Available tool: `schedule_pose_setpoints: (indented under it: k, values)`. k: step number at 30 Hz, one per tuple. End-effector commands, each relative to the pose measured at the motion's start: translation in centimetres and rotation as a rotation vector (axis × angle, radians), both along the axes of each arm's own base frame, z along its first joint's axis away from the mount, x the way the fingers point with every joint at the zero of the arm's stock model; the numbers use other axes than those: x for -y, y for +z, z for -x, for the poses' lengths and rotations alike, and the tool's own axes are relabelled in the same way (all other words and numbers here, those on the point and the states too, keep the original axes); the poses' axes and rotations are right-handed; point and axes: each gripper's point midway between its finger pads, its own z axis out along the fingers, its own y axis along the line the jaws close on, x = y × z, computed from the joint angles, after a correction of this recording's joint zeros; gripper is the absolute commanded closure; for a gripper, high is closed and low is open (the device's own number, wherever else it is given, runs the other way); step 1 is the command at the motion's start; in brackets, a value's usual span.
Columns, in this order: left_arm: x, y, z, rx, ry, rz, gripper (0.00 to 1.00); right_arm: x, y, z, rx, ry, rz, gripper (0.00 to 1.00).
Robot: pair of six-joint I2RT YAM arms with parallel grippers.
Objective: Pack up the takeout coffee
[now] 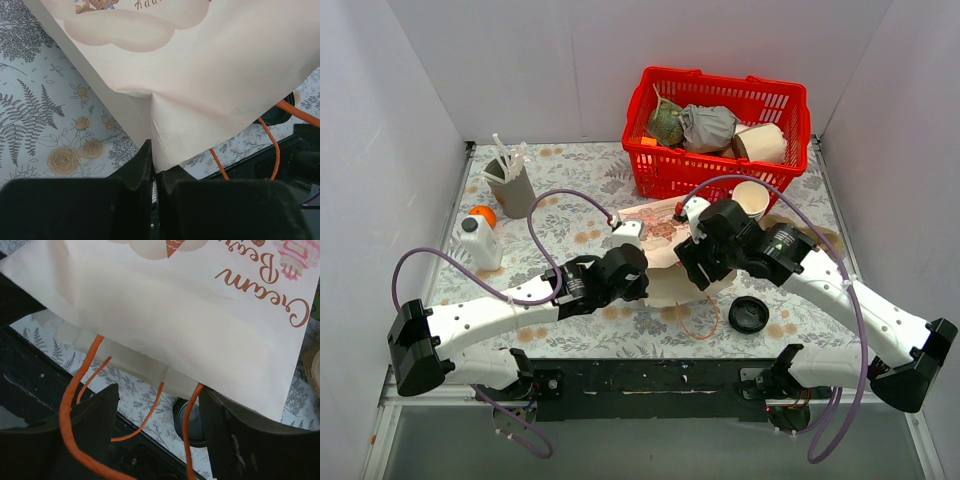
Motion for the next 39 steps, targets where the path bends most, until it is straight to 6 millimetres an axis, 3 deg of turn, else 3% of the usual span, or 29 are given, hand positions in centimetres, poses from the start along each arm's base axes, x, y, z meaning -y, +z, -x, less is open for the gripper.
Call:
schedule_pose_setpoints:
  k: [1, 4, 6, 7, 9, 12, 20, 27, 29, 30, 31, 33, 39]
  values:
    - [-0.4, 0.6, 0.5, 0.011, -0.018, 0.015, 1.0, 0.4, 2.6, 2.4, 0.026, 0.178, -0.059, 0.28]
    - [-0.5, 1.4, 0.4, 0.027, -0.016, 0.027, 1.0, 2.1, 1.2, 4.6, 0.012, 0.301, -0.015, 0.29]
    - [-0.6, 1.9, 0.2, 0.044, -0.016, 0.031, 1.0, 2.5, 0.9, 4.4, 0.078, 0.331, -0.013, 0.29]
    - [-0.6, 2.2, 0.0, 0.051, -0.016, 0.034, 1.0, 2.7, 1.8, 4.2, 0.144, 0.355, -0.03, 0.29]
    - [-0.9, 2.3, -0.1, 0.053, -0.007, 0.022, 1.0, 2.0, 3.7, 2.6, 0.267, 0.337, -0.075, 0.29]
    - [-0.9, 2.5, -0.2, 0.056, -0.01, 0.022, 1.0, 0.6, 5.7, 2.2, 0.369, 0.443, -0.118, 0.29]
    - [-1.0, 1.6, -0.1, 0.051, -0.022, -0.006, 1.0, -1.3, 8.1, -0.1, 0.426, 0.43, -0.115, 0.29]
    - [-1.3, 0.4, -0.1, 0.05, -0.029, -0.039, 1.0, -3.6, 10.9, -0.6, 0.45, 0.456, -0.215, 0.29]
    - [-1.3, 0.3, -0.2, 0.05, -0.029, -0.042, 1.0, -4.1, 10.1, -1.0, 0.403, 0.464, -0.194, 0.29]
    - [-1.3, 0.1, -0.1, 0.048, -0.032, -0.049, 1.0, -4.5, 10.6, -1.0, 0.39, 0.478, -0.207, 0.0]
    - [-1.2, 0.2, -0.2, 0.048, -0.03, -0.05, 1.0, -4.7, 9.9, -1.6, 0.356, 0.481, -0.194, 0.98]
    - [-1.2, 0.0, -0.2, 0.044, -0.028, -0.056, 1.0, -5.0, 9.6, -1.5, 0.301, 0.508, -0.216, 0.99]
    - [-1.2, -0.1, -0.1, 0.041, -0.034, -0.057, 1.0, -4.6, 8.8, -4.6, 0.183, 0.45, -0.266, 0.99]
